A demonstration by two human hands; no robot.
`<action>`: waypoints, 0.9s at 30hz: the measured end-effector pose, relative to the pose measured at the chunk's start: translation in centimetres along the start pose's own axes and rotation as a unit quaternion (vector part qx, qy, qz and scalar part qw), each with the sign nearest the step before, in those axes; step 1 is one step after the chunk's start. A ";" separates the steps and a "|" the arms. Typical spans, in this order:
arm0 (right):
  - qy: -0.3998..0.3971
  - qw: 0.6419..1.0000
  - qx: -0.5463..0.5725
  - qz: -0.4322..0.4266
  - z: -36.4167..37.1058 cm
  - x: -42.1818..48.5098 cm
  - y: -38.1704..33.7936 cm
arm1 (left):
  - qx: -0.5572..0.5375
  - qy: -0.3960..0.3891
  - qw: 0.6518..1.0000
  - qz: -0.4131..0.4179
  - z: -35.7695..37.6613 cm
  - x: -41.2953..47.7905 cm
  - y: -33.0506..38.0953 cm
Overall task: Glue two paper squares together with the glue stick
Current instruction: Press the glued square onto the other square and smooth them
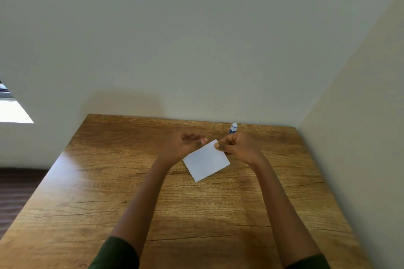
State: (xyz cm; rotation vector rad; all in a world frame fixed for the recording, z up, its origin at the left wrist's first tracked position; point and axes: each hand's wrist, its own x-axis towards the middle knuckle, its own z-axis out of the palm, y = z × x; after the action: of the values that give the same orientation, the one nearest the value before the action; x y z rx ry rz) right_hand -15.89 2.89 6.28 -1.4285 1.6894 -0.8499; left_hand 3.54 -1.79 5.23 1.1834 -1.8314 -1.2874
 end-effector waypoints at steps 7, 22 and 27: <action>-0.015 0.996 -0.084 -0.027 0.1 0.8 -2.0 | 0.057 0.054 0.997 0.022 1.8 1.4 1.3; 0.023 0.999 -0.018 -0.021 1.0 -0.5 1.6 | -0.126 0.155 0.977 -0.079 2.2 0.1 -0.5; 0.053 0.996 0.076 0.005 1.5 -1.1 2.4 | -0.173 0.197 0.959 -0.107 2.9 -0.2 -0.8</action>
State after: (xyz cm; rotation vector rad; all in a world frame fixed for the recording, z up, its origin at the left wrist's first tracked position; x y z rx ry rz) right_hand -15.70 4.34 3.59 -1.2905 1.6714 -1.0415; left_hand 1.42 -0.58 3.48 1.3494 -1.1648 -1.3078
